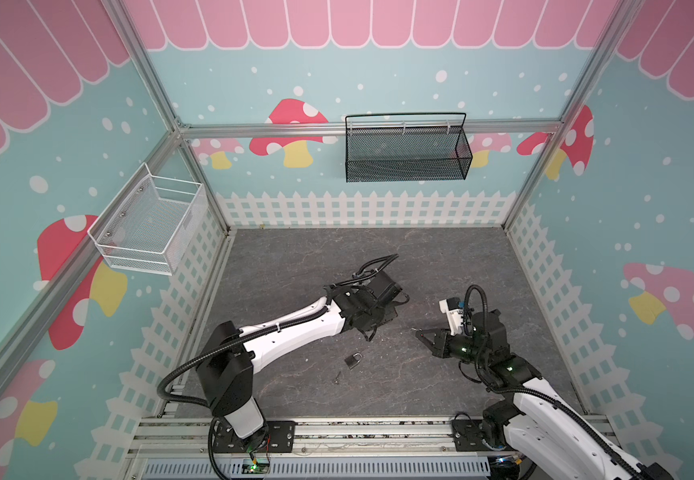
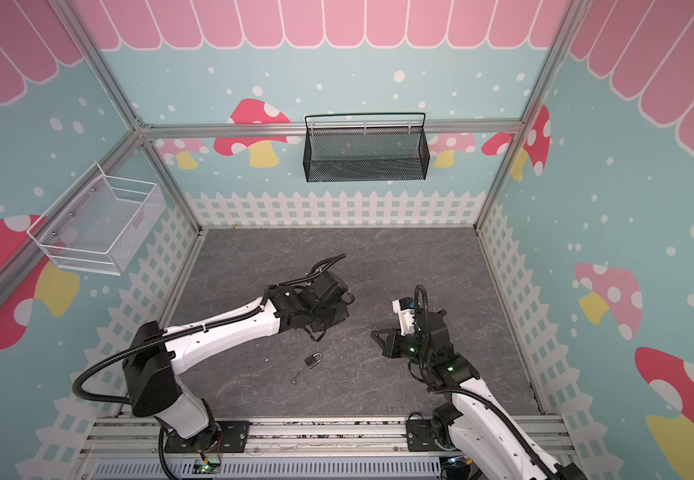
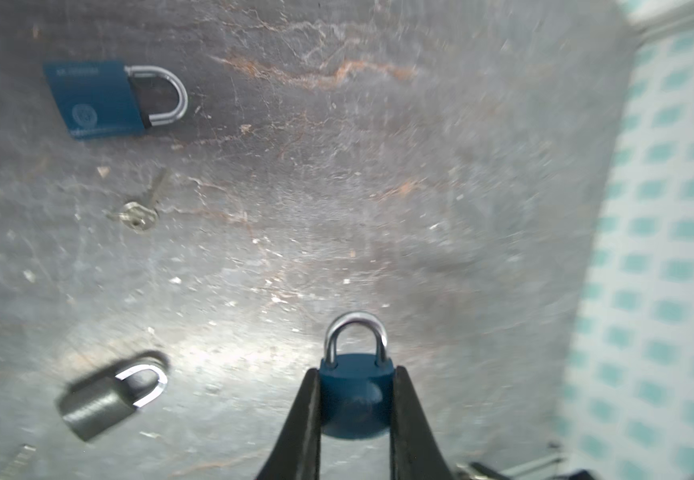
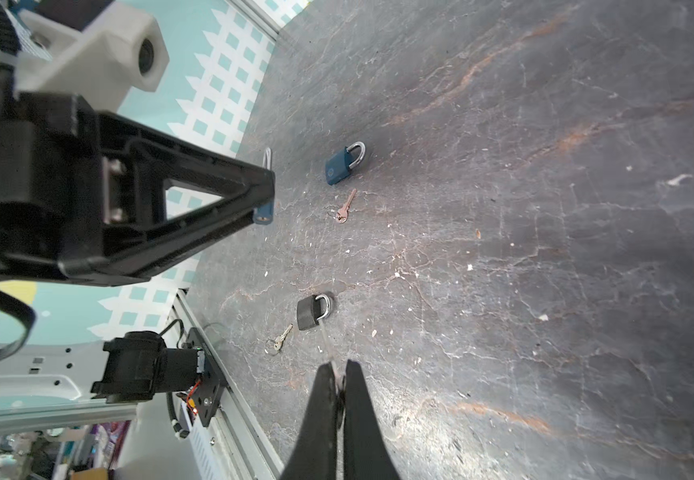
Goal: Unlock with the key
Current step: 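Lift the padlock with the left gripper while the right gripper brings the key toward it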
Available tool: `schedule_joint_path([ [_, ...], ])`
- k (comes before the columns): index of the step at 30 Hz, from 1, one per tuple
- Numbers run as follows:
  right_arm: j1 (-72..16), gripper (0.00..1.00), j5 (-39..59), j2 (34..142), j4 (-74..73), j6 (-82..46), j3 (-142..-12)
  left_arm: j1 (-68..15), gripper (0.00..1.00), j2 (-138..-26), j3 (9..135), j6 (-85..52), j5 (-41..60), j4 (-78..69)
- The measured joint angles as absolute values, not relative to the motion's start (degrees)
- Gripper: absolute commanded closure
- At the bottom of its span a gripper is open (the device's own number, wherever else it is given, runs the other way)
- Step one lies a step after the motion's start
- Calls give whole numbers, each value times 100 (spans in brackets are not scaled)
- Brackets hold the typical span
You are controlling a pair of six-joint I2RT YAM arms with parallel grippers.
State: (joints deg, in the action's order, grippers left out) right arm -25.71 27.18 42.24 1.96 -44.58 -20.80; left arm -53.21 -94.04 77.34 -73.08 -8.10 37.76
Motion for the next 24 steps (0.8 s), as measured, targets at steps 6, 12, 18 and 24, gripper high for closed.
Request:
schedule_joint_path([
  [6,-3540,100,1787,4377,-1000,-4737,-1942,-5376,100,-9070,7544,-8554,-1011,3422],
  [12,-3977,100,1052,4672,-2174,-4836,-1732,-5553,100,-8906,7443,-9334,-1304,3170],
  [18,-4147,100,539,4947,-2738,-4923,-1732,-5634,100,-8901,7360,-9601,-1490,2917],
  [24,-4237,100,217,5022,-2967,-5100,-1732,-5666,100,-8761,7120,-9758,-1688,2694],
])
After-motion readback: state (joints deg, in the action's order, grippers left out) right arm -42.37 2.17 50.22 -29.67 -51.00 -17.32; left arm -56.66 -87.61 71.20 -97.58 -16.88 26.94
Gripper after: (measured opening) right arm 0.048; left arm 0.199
